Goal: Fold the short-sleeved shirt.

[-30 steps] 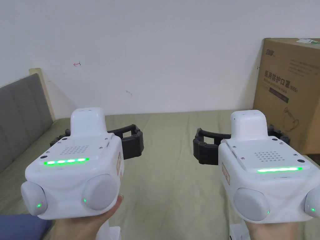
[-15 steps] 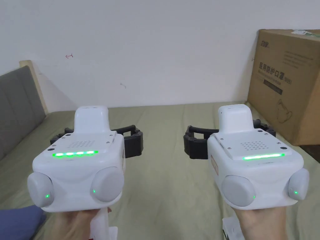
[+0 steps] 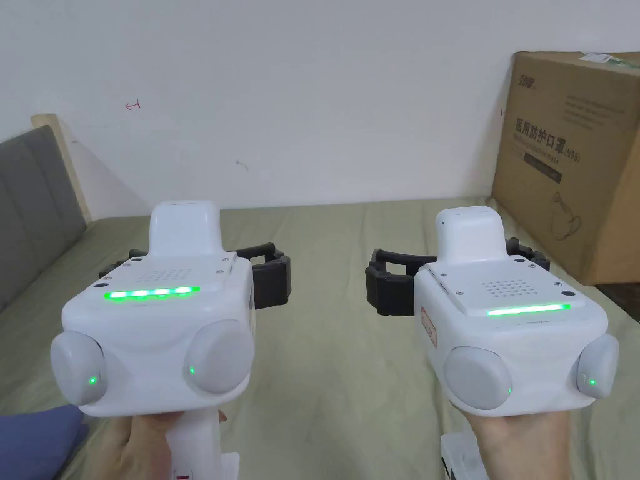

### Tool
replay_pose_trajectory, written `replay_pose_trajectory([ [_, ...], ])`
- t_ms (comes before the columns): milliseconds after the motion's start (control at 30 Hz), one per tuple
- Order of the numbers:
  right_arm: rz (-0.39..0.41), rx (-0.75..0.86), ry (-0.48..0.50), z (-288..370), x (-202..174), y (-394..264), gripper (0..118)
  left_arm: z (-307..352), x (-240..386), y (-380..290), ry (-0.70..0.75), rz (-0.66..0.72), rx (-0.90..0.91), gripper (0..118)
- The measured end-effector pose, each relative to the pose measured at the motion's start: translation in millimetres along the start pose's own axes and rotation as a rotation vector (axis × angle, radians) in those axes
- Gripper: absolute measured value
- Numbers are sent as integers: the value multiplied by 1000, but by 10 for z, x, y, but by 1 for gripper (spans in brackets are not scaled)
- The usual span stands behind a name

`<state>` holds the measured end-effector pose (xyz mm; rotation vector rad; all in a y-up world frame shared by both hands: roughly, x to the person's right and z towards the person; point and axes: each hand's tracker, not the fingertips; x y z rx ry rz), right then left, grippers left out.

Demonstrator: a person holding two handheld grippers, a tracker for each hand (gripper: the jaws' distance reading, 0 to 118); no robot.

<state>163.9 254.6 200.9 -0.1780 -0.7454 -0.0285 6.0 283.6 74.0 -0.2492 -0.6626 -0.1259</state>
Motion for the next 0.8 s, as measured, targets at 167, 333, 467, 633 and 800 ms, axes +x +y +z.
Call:
replay_pose_trajectory([
  [167, 8, -12, -2, -11, -12, -22, 116, -17, 0, 2, -4, 16, 11, 111],
  [333, 7, -16, -6, -18, -16, -35, 116, -16, 1, -51, 40, -7, 46, 111],
  [467, 0, -17, 0, -24, -31, -21, 116, -6, 2, -63, 52, -35, 70, 111],
  [633, 18, -16, 3, -18, -63, -31, 116, 17, -55, -104, 31, -18, 99, 111],
  [800, -17, -34, 18, -20, -46, -41, 116, 14, -53, -142, 39, -46, 127, 111],
])
